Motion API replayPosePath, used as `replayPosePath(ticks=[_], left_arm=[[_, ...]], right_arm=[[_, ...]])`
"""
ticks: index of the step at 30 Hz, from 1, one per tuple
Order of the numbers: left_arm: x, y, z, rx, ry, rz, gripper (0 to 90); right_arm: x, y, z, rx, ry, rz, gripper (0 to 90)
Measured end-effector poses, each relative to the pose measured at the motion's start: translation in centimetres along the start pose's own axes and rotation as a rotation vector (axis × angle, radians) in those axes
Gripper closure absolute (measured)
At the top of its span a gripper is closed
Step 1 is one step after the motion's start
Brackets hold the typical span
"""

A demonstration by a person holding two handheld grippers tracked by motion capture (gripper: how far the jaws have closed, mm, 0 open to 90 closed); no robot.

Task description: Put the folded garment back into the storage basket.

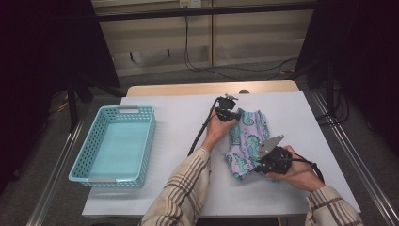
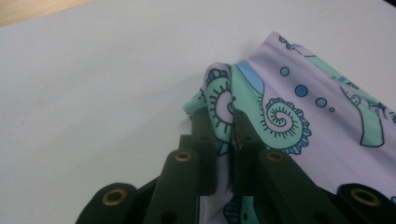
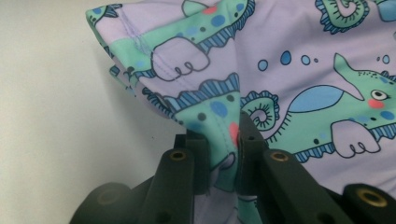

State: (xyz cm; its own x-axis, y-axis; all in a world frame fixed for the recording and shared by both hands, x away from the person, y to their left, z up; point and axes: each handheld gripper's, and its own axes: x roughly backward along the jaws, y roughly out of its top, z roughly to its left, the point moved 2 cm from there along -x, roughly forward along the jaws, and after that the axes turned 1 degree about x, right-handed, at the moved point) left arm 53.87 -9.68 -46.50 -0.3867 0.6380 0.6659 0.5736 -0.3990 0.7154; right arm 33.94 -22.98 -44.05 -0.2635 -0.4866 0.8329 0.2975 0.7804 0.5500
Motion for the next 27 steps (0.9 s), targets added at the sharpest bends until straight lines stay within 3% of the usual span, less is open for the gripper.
replayPosePath(ticks=[24, 25, 26, 27], left_arm=[[1.5, 1.1, -0.6, -0.008, 0.002, -0.034, 83.0], [1.6, 1.2, -0.6, -0.008, -0.023, -0.033, 83.0], [1.7, 1.3, -0.7, -0.015, 0.004, -0.032, 82.9], [1.7, 1.4, -0.7, -0.013, 0.002, -0.037, 83.0]], right_arm=[[1.0, 0.7, -0.1, -0.046, 0.024, -0.056, 80.5], [1.1, 0.8, -0.2, -0.041, 0.016, -0.046, 80.5], [1.1, 0.9, -0.2, -0.038, 0.019, -0.058, 80.5], [1.2, 1.0, -0.2, -0.035, 0.017, -0.05, 80.5]])
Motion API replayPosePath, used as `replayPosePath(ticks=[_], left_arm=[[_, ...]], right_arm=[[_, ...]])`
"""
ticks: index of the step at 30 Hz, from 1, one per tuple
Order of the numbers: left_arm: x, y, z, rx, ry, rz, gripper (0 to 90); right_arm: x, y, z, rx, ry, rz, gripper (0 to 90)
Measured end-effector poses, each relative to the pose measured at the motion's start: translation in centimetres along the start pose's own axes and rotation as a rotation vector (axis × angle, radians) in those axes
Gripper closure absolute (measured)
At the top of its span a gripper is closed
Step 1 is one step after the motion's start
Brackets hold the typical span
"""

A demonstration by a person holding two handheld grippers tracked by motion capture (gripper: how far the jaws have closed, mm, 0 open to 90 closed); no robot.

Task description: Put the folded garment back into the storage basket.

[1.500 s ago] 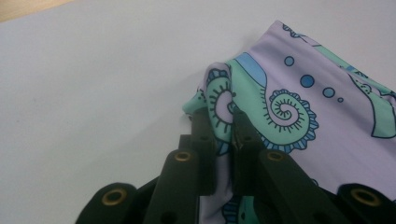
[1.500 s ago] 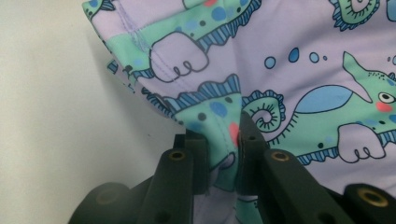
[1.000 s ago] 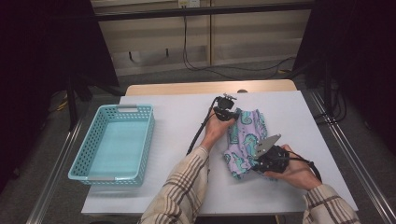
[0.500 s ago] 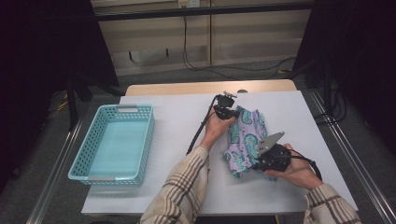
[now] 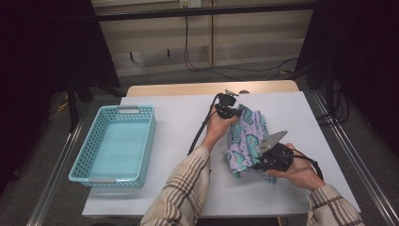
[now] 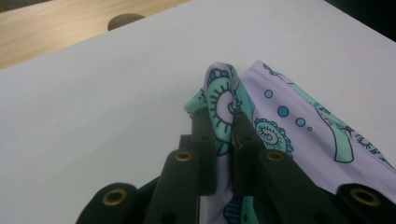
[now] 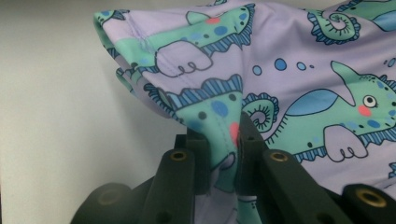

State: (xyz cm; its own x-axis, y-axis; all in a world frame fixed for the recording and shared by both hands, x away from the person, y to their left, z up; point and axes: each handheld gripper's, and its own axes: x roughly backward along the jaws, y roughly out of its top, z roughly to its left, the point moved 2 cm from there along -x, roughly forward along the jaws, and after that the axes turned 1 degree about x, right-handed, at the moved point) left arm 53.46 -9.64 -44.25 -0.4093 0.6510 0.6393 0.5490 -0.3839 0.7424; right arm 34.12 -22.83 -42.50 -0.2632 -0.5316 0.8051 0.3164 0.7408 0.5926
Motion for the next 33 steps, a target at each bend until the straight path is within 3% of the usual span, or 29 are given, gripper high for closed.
replayPosePath(ticks=[6, 7, 10, 11, 15, 21, 22, 25, 33], left_arm=[[0.3, 0.2, 0.1, 0.007, 0.008, 0.003, 83.1], [0.2, 0.2, 0.1, 0.024, -0.008, -0.015, 83.1], [0.4, 0.3, 0.2, 0.013, 0.002, 0.003, 83.2], [0.5, 0.4, 0.3, -0.011, 0.003, 0.01, 83.2], [0.6, 0.4, 0.1, 0.019, 0.019, -0.013, 83.2], [1.4, 0.9, 0.3, 0.005, 0.013, -0.013, 83.2], [1.5, 1.0, 0.4, -0.012, 0.009, -0.026, 83.3], [1.9, 1.2, 0.5, 0.006, 0.013, -0.04, 83.3], [3.3, 1.8, 1.1, -0.009, 0.025, -0.054, 83.3]], right_arm=[[0.3, 0.1, 0.0, -0.012, 0.002, -0.023, 80.6], [0.4, 0.2, 0.0, -0.008, 0.005, -0.033, 80.6], [0.7, 0.4, 0.1, -0.012, 0.007, -0.044, 80.6], [0.8, 0.5, 0.0, -0.01, 0.003, -0.045, 80.6], [1.0, 0.8, 0.1, -0.003, -0.007, -0.067, 80.8], [0.9, 1.3, 0.3, -0.001, -0.004, -0.068, 80.9], [0.9, 1.5, 0.3, 0.003, -0.005, -0.07, 80.9], [1.1, 1.9, 0.3, -0.006, -0.005, -0.086, 81.0], [0.9, 2.9, 0.5, -0.006, -0.012, -0.115, 81.0]])
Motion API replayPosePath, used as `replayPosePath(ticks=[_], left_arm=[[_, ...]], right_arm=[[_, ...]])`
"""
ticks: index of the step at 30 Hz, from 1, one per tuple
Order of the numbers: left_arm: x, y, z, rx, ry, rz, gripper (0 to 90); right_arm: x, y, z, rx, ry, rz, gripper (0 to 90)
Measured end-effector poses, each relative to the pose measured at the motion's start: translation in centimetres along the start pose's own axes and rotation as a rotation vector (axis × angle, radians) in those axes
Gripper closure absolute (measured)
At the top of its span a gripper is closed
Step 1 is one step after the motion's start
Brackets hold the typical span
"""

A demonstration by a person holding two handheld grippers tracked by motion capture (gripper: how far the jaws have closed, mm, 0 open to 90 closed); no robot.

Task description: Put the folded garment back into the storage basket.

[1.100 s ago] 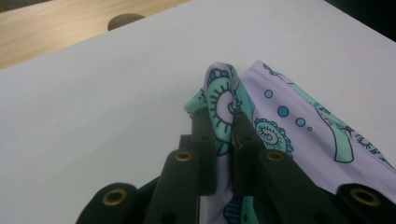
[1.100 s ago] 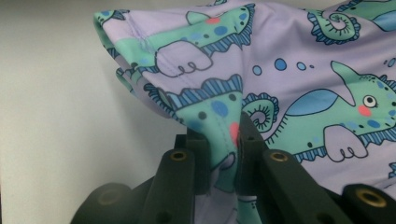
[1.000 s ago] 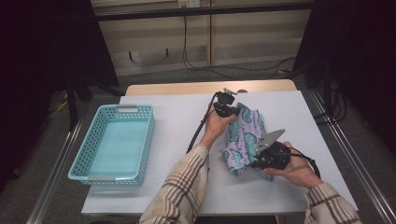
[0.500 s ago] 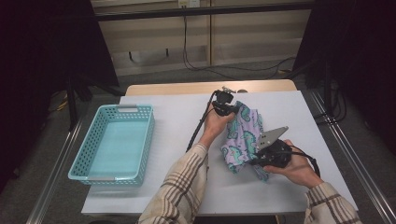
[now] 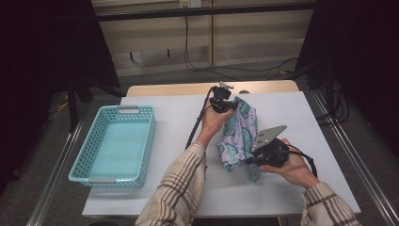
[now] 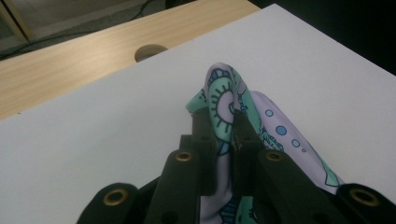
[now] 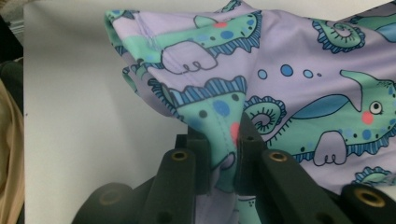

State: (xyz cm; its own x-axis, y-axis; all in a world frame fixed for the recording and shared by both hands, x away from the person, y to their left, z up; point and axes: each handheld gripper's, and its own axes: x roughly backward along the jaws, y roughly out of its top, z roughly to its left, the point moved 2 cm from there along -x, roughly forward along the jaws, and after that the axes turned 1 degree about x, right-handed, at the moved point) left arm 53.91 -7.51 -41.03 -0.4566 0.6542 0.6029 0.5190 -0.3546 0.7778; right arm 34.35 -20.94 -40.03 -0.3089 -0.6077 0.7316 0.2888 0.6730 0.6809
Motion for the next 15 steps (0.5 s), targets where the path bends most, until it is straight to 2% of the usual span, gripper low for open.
replayPosePath(ticks=[1, 4, 6, 15], left_arm=[[0.2, 0.1, 0.1, -0.002, 0.006, -0.003, 83.3], [0.7, 0.3, 0.3, 0.0, 0.011, -0.003, 83.3], [0.9, 0.5, 0.5, 0.007, 0.009, -0.018, 83.4], [2.3, 0.9, 1.3, 0.007, 0.021, -0.019, 83.4]], right_arm=[[-0.1, 0.2, 0.0, 0.0, 0.012, -0.011, 81.0], [0.0, 0.8, 0.0, 0.017, 0.002, -0.015, 81.0], [0.0, 1.3, 0.2, 0.014, 0.003, -0.024, 81.1], [-0.2, 2.4, 0.4, 0.019, -0.004, -0.059, 81.1]])
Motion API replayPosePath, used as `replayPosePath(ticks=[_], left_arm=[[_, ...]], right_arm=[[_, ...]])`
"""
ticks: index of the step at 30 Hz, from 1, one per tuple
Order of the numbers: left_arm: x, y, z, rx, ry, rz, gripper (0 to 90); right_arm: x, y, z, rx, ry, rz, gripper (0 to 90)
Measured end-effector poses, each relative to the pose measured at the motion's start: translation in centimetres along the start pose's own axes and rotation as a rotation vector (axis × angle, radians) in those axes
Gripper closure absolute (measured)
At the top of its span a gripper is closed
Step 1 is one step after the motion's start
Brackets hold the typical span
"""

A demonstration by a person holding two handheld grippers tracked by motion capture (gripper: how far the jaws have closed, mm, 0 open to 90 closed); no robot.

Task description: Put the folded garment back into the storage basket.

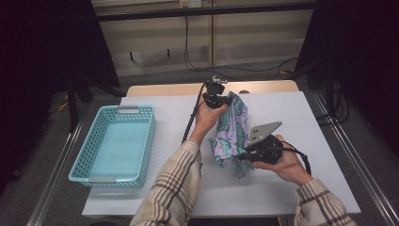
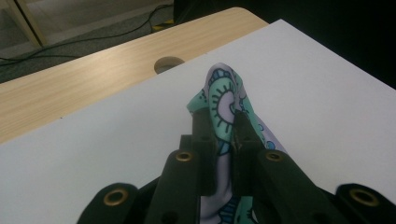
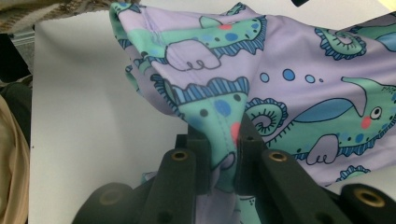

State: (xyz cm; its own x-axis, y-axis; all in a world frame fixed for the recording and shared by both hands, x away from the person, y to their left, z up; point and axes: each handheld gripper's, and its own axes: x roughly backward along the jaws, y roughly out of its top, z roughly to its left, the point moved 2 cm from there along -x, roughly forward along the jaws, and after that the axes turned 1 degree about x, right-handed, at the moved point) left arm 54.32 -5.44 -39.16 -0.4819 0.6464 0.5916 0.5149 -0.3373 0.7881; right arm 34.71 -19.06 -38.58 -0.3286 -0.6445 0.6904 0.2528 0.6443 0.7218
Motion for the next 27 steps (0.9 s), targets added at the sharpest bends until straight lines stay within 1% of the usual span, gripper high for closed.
replayPosePath(ticks=[2, 3, 4, 5, 6, 7, 8, 9, 11, 12, 14, 15, 16, 17, 18, 19, 21, 22, 23, 24, 25, 26, 27], left_arm=[[0.3, 0.1, 0.1, 0.009, 0.0, -0.009, 83.4], [0.4, 0.1, 0.2, 0.005, 0.01, -0.012, 83.3], [0.6, 0.2, 0.3, 0.003, 0.008, -0.01, 83.4], [0.7, 0.3, 0.4, 0.009, 0.014, -0.02, 83.4], [0.9, 0.3, 0.6, -0.003, 0.013, -0.01, 83.4], [1.1, 0.4, 0.6, 0.007, 0.016, -0.018, 83.4], [1.2, 0.4, 0.7, 0.012, 0.016, -0.013, 83.4], [1.3, 0.5, 0.7, 0.014, 0.015, -0.022, 83.4], [1.6, 0.5, 0.9, 0.011, 0.027, -0.022, 83.4], [1.8, 0.5, 1.0, 0.008, 0.023, -0.01, 83.4], [2.2, 0.7, 1.1, 0.009, 0.031, -0.025, 83.4], [2.5, 0.7, 1.2, 0.007, 0.025, -0.019, 83.4], [2.6, 0.8, 1.2, 0.002, 0.032, -0.026, 83.4], [2.8, 0.8, 1.4, 0.006, 0.032, -0.024, 83.4], [3.0, 0.8, 1.5, 0.004, 0.033, -0.02, 83.4], [3.1, 0.8, 1.6, 0.01, 0.044, -0.032, 83.4], [3.5, 0.9, 1.8, 0.016, 0.044, -0.028, 83.3], [3.5, 0.9, 1.9, 0.012, 0.057, -0.032, 83.3], [3.7, 0.9, 2.0, 0.023, 0.051, -0.035, 83.3], [3.9, 1.0, 2.1, 0.025, 0.051, -0.037, 83.4], [4.0, 1.0, 2.3, 0.007, 0.057, -0.028, 83.4], [4.2, 1.0, 2.3, 0.017, 0.051, -0.035, 83.4], [4.4, 1.1, 2.4, 0.014, 0.056, -0.033, 83.4]], right_arm=[[0.0, 0.2, 0.1, -0.006, -0.004, -0.011, 81.2], [0.0, 0.3, 0.0, 0.0, -0.007, -0.022, 81.2], [0.0, 0.4, 0.1, -0.002, -0.009, -0.026, 81.2], [0.0, 0.5, 0.1, -0.003, -0.011, -0.034, 81.2], [0.0, 0.6, 0.1, 0.001, -0.016, -0.04, 81.2], [0.0, 0.7, 0.2, -0.002, -0.018, -0.04, 81.2], [-0.1, 0.8, 0.2, 0.0, -0.02, -0.047, 81.2], [-0.1, 0.9, 0.2, -0.003, -0.022, -0.051, 81.2], [-0.1, 1.1, 0.2, -0.002, -0.023, -0.065, 81.2], [-0.1, 1.2, 0.3, -0.009, -0.025, -0.073, 81.2], [-0.2, 1.3, 0.4, -0.004, -0.021, -0.082, 81.2], [-0.2, 1.4, 0.5, -0.009, -0.023, -0.082, 81.2], [-0.3, 1.5, 0.5, -0.003, -0.02, -0.085, 81.2], [-0.4, 1.6, 0.6, -0.005, -0.024, -0.09, 81.2], [-0.4, 1.8, 0.6, -0.003, -0.018, -0.093, 81.2], [-0.5, 1.9, 0.6, -0.007, -0.013, -0.095, 81.2], [-0.6, 2.1, 0.6, -0.008, -0.009, -0.103, 81.1], [-0.6, 2.3, 0.6, -0.01, -0.012, -0.111, 81.1], [-0.7, 2.4, 0.6, -0.01, -0.017, -0.115, 81.2], [-0.7, 2.5, 0.6, -0.01, -0.009, -0.117, 81.2], [-0.8, 2.6, 0.7, -0.006, -0.014, -0.121, 81.2], [-0.9, 2.7, 0.7, -0.007, -0.011, -0.12, 81.1], [-0.9, 2.8, 0.8, -0.008, -0.011, -0.124, 81.2]])
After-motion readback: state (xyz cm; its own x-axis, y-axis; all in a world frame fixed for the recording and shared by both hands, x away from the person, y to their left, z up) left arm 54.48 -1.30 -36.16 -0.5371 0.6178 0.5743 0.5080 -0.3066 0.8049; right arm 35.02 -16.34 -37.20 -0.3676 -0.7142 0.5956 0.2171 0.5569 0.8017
